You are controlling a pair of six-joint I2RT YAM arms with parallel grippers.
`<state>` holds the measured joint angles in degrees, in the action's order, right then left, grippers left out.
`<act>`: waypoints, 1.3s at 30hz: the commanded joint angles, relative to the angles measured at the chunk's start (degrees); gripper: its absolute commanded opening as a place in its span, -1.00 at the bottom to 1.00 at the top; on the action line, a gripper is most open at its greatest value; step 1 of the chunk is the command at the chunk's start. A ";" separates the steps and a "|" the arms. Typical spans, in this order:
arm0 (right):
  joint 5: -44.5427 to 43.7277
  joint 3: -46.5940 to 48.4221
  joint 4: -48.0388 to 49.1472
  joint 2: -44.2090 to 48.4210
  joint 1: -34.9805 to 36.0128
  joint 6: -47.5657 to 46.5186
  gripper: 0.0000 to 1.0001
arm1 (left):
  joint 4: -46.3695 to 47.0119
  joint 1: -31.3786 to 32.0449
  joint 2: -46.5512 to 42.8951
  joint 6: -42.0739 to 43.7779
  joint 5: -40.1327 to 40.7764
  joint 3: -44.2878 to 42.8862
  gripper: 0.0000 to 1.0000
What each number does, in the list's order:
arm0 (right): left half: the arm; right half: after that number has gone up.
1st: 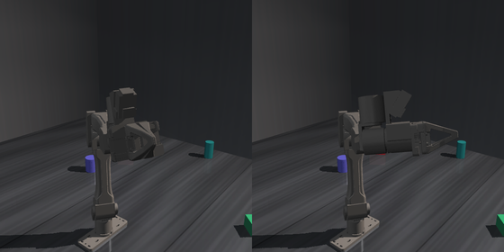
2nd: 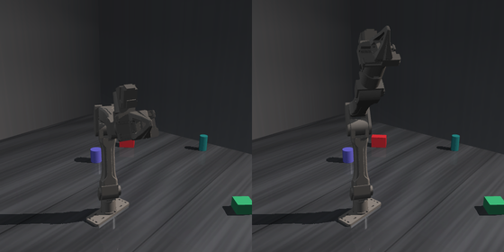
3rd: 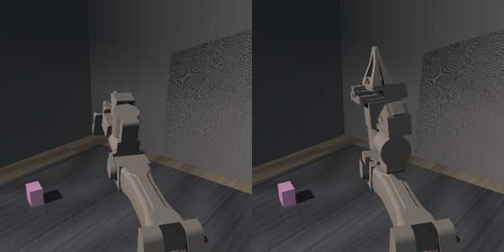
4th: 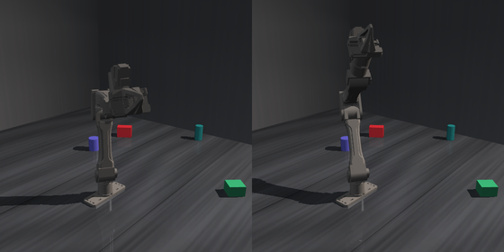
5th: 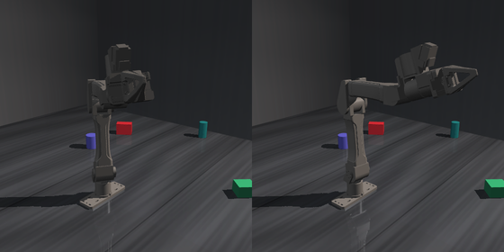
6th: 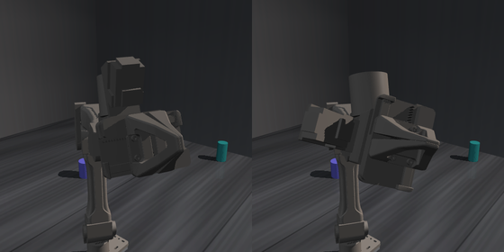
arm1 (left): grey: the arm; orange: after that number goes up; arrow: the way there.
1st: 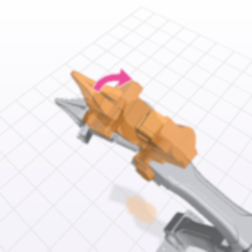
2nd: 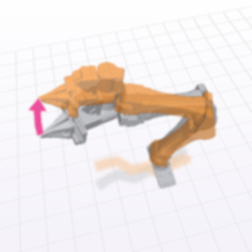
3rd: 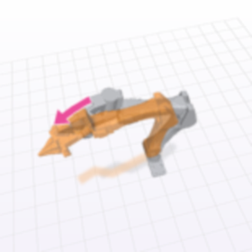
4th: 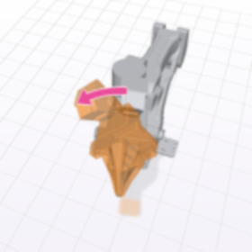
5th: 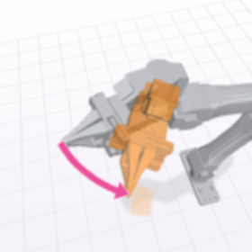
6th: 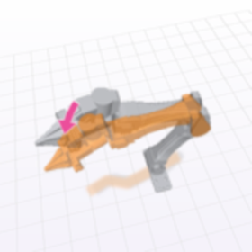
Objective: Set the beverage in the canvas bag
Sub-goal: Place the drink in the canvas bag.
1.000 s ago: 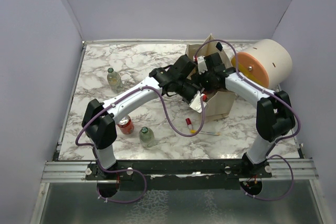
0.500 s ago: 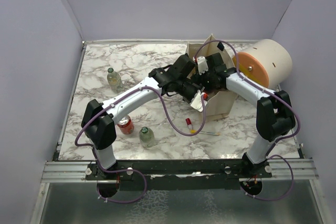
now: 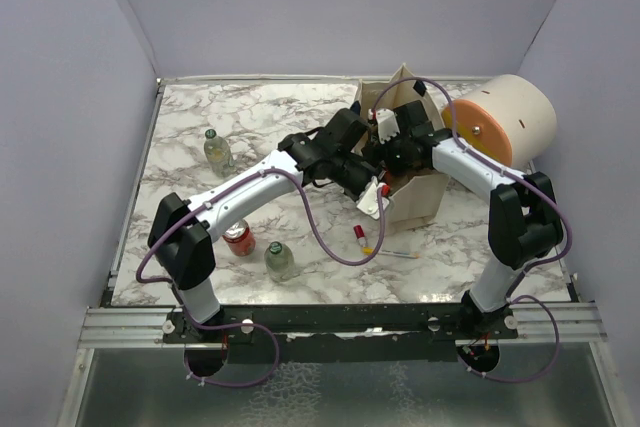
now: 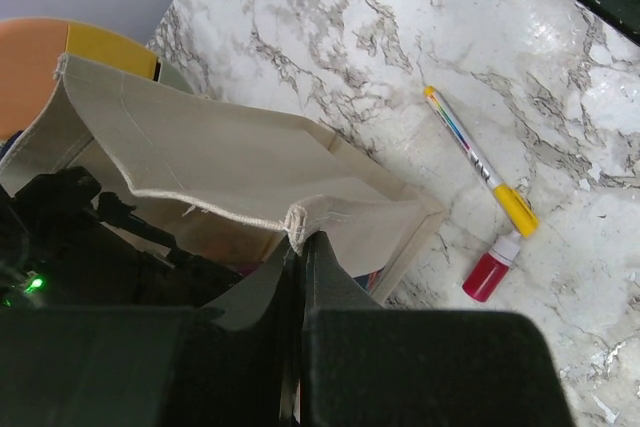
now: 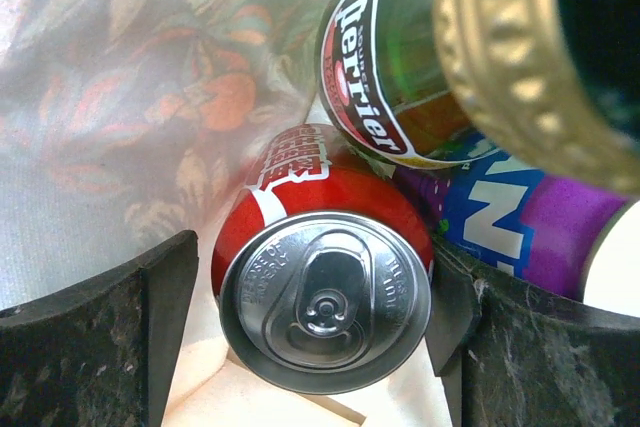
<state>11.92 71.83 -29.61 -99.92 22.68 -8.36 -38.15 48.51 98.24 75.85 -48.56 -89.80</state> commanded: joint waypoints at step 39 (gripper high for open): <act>8.53 11.74 -11.70 -3.86 -0.09 5.13 -0.17 | -1.91 0.32 -1.83 8.03 -3.44 1.13 -1.00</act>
<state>15.90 79.57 -38.87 -102.98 21.74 -6.31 -38.65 48.49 97.60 81.03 -49.08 -88.64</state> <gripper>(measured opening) 0.654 0.019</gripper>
